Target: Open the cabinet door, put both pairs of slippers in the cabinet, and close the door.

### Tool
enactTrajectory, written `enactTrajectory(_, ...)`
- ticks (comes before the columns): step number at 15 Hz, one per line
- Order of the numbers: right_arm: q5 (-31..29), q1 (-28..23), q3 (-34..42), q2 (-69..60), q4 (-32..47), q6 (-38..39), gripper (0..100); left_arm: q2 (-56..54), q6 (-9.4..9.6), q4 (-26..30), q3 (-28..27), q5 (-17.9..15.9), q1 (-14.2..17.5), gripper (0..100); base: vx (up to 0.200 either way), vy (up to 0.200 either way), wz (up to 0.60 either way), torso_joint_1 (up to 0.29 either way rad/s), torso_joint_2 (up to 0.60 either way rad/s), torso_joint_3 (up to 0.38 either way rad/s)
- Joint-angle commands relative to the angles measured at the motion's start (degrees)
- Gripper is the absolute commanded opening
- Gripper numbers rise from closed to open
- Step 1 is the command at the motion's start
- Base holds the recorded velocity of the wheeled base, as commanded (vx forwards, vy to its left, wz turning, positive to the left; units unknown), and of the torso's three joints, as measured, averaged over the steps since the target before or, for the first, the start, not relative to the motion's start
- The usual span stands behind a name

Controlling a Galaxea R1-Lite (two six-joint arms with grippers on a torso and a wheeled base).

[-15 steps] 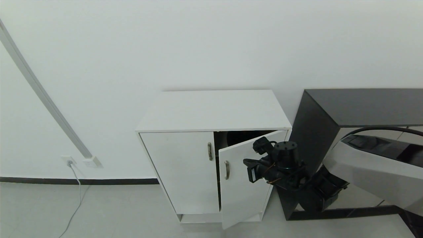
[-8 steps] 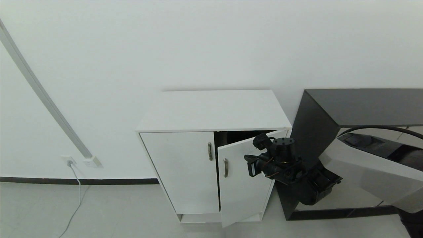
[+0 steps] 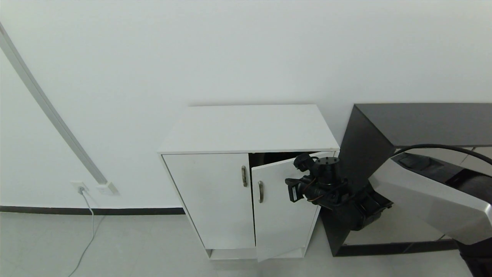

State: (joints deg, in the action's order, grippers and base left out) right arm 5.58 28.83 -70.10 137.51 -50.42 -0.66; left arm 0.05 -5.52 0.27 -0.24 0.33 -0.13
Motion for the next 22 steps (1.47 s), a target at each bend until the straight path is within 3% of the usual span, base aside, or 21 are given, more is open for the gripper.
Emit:
enactTrajectory(1,0.0,-0.1,-1.4,0.4,0.3,0.0,0,0.0,-0.01,0.0,0.0,0.0,0.0,0,0.000,0.000,0.00,0.000,0.00,0.000)
enactTrajectory(22,0.0,-1.8,-11.7,4.3,7.6,-0.2,0,0.0,-0.01,0.0,0.0,0.0,0.0,0,0.000,0.000,0.00,0.000,0.00,0.000)
